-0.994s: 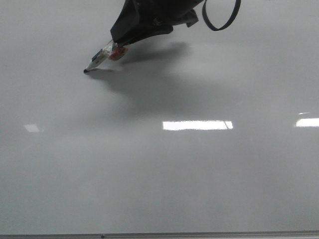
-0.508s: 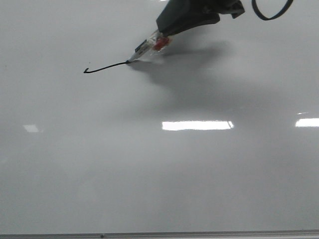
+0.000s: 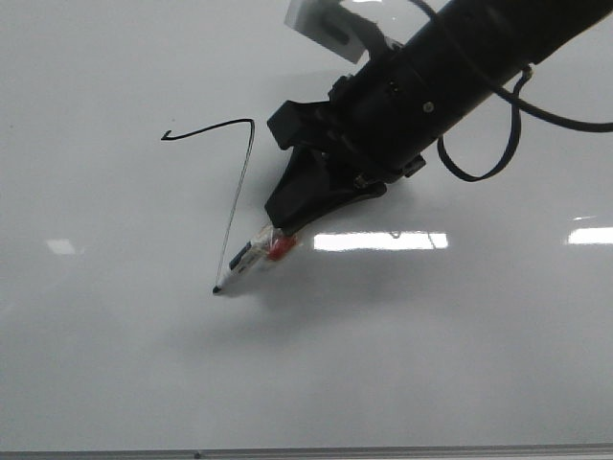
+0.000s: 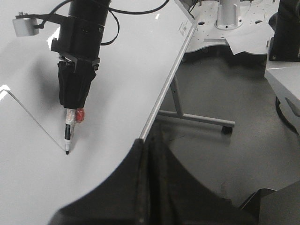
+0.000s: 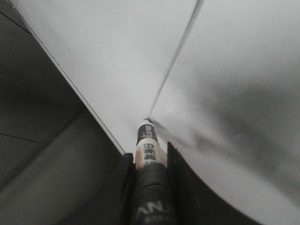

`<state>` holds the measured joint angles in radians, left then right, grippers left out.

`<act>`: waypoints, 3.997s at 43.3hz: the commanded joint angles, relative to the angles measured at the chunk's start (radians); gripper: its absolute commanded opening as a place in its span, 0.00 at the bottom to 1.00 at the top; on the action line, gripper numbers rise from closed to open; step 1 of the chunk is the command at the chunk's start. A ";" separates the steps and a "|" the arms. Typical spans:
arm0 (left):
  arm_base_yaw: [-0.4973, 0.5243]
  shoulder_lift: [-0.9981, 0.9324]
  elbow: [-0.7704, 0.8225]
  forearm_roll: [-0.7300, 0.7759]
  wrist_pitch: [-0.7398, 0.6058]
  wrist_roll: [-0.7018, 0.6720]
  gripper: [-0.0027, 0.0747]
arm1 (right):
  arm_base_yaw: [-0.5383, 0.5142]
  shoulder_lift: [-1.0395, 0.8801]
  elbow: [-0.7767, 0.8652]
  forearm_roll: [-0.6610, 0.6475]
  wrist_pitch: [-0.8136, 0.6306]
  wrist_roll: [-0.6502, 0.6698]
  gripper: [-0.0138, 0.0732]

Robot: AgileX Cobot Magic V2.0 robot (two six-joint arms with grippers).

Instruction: Write number 7 on whiteboard

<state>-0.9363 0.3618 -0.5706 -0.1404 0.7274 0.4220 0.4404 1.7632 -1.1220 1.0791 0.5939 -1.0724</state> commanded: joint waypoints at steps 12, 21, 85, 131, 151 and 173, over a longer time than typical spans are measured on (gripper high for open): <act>-0.005 0.048 -0.024 0.035 -0.087 -0.011 0.03 | 0.151 -0.301 -0.029 -0.059 0.216 -0.338 0.08; -0.005 0.206 -0.044 0.049 -0.093 -0.011 0.53 | 0.299 -0.373 -0.029 -0.144 0.203 -0.339 0.08; 0.066 0.377 -0.044 0.287 -0.115 -0.345 0.01 | 0.249 -0.561 0.001 -0.126 0.119 -0.136 0.88; 0.963 1.040 -0.044 0.267 -0.854 -0.512 0.01 | -0.420 -1.347 0.670 -0.250 -0.124 0.307 0.09; 0.961 1.104 -0.045 0.219 -0.881 -0.512 0.26 | -0.420 -1.347 0.670 -0.250 -0.124 0.307 0.09; 0.961 0.945 -0.045 0.221 -0.744 -0.512 0.50 | -0.420 -1.347 0.670 -0.250 -0.128 0.307 0.09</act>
<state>0.0258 1.3974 -0.5869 0.0891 0.0140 -0.0813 0.0261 0.4129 -0.4277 0.7976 0.5278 -0.7626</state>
